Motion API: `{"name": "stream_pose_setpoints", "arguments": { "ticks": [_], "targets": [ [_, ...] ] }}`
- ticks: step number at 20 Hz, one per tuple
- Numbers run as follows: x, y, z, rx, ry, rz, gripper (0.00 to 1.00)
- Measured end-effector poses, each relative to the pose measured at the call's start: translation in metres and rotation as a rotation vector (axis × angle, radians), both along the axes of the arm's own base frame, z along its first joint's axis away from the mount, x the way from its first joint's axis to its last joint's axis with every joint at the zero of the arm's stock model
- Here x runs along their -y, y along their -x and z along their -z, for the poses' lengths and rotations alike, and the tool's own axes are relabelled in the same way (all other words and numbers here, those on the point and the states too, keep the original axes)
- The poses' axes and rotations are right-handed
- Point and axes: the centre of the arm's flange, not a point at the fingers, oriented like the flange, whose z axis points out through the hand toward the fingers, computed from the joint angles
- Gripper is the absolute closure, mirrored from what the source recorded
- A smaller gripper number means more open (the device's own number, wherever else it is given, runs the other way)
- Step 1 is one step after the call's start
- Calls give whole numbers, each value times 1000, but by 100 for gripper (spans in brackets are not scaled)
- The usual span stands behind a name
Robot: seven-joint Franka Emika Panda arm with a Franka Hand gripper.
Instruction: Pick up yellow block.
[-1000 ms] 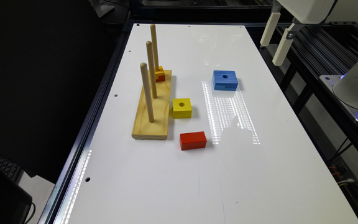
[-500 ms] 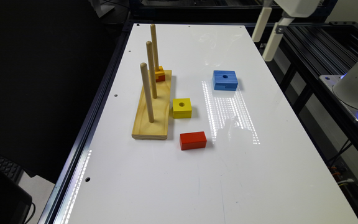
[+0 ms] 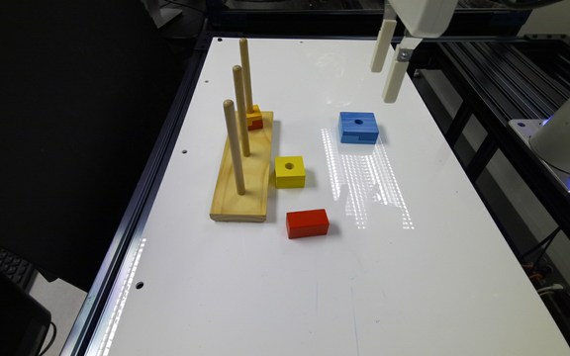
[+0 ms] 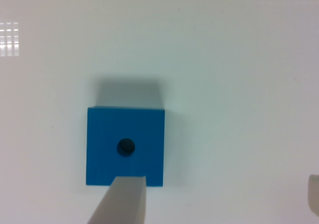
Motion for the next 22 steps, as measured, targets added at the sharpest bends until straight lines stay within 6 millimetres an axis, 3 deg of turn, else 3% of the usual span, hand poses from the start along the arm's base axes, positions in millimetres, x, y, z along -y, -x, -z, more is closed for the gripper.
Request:
{"name": "stream_pose_setpoints", "arguments": {
  "ticks": [22],
  "targets": [
    [0, -39, -1, 6, 0, -1, 0]
  ]
}}
